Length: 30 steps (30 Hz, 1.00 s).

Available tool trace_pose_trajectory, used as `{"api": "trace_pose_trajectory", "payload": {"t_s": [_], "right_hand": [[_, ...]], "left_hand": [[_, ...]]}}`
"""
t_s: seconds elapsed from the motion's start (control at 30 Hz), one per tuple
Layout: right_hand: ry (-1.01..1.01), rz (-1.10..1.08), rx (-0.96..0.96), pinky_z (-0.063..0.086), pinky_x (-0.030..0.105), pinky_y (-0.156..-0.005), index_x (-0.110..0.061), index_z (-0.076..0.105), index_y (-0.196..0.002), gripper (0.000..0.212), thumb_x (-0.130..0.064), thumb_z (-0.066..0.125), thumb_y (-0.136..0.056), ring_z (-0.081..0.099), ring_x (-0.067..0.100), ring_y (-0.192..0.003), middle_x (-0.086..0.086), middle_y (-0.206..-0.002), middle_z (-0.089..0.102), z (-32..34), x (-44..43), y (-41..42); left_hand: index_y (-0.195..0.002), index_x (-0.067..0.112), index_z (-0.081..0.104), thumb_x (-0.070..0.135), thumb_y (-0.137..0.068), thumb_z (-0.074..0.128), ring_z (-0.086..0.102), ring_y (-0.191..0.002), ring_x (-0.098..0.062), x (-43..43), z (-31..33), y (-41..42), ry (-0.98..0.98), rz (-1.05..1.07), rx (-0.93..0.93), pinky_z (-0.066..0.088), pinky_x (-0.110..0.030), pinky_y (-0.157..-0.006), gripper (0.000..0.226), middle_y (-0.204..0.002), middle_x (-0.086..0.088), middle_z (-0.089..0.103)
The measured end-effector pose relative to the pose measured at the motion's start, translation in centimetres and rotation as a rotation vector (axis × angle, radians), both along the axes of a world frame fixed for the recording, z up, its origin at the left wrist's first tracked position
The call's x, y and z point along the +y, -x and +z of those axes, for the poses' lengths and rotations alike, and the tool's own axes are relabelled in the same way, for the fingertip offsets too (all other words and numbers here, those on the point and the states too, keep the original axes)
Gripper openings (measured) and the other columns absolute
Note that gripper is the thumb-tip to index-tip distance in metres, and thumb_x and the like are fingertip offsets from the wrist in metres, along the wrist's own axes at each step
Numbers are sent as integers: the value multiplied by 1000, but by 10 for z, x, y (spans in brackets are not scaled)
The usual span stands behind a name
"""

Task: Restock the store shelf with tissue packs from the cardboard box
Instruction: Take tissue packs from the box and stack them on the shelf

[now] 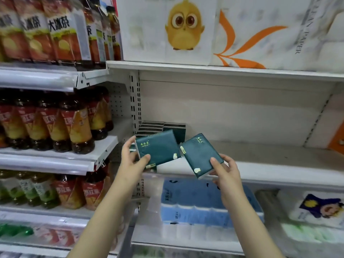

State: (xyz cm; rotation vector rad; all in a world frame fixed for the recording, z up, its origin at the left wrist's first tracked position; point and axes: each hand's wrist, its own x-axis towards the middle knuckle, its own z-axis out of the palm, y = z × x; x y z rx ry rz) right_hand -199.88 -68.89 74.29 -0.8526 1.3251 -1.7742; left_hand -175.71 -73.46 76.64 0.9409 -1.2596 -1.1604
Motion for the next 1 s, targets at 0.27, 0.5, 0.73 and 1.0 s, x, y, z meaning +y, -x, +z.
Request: {"api": "trace_pose_trajectory", "payload": {"t_s": [0.27, 0.5, 0.73, 1.0], "right_hand": [[-44, 19, 134, 49, 29, -73, -18, 48, -120, 40, -13, 71, -87, 60, 15, -92, 3, -105, 65, -1, -108, -9], [-89, -44, 194, 46, 19, -68, -17, 50, -113, 38, -4, 72, -85, 58, 6, -86, -3, -98, 59, -23, -177, -18], [-38, -192, 278, 48, 9, -60, -19, 54, -110, 37, 6, 67, -85, 59, 14, -81, 3, -96, 61, -39, -215, -38], [-41, -248, 233, 50, 47, -98, -17, 48, -121, 42, 5, 62, -88, 59, 27, -112, 7, -116, 59, -51, -240, -45]], "left_hand": [[-148, 43, 12, 20, -95, 59, 44, -132, -24, -124, 18, 4, -14, 103, -102, 35, -48, -111, 74, -151, -7, 37], [-147, 28, 24, -2, -93, 56, 44, -132, -26, -207, 21, 26, -75, 137, 27, 45, -33, -101, 69, -150, -9, 39], [-146, 24, 28, -5, -88, 61, 45, -131, -30, -241, 7, 31, -108, 159, 56, 45, -44, -104, 72, -148, -11, 37], [-139, 29, 28, -5, -91, 57, 54, -113, -25, -242, 5, 23, -243, 191, 348, 55, -42, -86, 66, -144, -14, 40]]}}
